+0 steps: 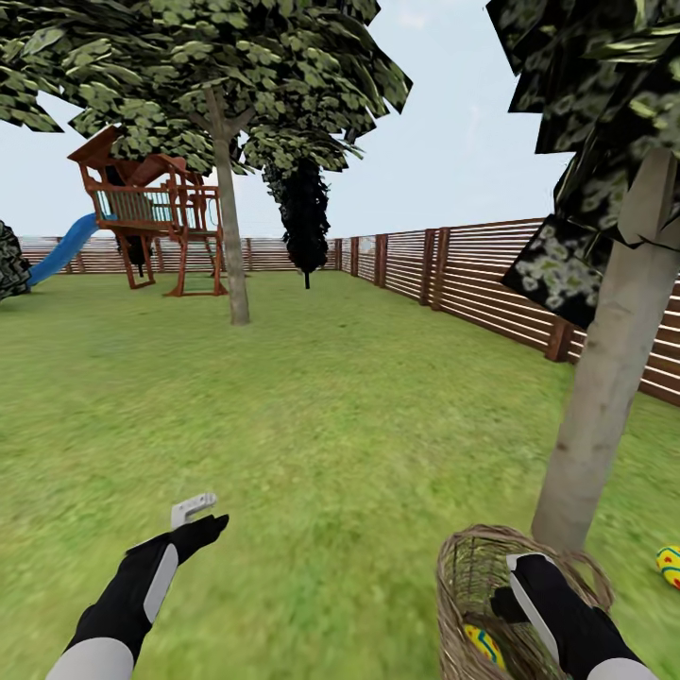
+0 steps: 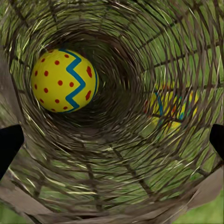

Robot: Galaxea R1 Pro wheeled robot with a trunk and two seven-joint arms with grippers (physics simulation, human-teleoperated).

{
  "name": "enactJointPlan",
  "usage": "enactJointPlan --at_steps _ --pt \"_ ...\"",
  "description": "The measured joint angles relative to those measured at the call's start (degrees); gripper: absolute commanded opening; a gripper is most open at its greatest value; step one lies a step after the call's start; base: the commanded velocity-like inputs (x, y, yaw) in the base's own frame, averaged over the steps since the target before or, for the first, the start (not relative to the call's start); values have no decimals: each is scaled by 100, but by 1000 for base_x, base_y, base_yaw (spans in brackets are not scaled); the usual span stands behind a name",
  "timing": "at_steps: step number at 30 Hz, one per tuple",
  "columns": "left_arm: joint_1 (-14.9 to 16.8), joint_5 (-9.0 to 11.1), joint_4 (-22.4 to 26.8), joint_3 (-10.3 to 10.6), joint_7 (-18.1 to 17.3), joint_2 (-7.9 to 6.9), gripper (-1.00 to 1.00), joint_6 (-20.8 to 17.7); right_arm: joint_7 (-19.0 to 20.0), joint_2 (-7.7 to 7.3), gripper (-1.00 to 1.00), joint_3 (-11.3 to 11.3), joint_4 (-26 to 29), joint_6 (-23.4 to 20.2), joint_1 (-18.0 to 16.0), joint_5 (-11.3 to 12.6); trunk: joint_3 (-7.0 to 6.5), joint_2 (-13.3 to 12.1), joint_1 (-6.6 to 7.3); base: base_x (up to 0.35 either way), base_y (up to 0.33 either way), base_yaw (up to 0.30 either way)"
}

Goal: Take the three Easter eggs out of the wicker basket on the lawn in the garden, then place them on the lawn next to a single tree (choose any tree) so that all three eggs are next to the same tree and none are left in the basket.

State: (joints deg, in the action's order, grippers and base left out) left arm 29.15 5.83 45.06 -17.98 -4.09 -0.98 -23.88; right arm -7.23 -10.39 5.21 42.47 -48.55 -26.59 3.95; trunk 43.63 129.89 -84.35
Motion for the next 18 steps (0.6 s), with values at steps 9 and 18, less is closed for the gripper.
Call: enactJointPlan --at_steps 9,18 --pt "0 7 -4 -6 8 0 100 9 1 0 100 1 0 3 0 -6 0 0 0 322 122 0" --pt "0 22 -5 -30 -2 3 100 10 0 -8 100 -8 -2 2 0 -6 0 0 -3 48 18 0"
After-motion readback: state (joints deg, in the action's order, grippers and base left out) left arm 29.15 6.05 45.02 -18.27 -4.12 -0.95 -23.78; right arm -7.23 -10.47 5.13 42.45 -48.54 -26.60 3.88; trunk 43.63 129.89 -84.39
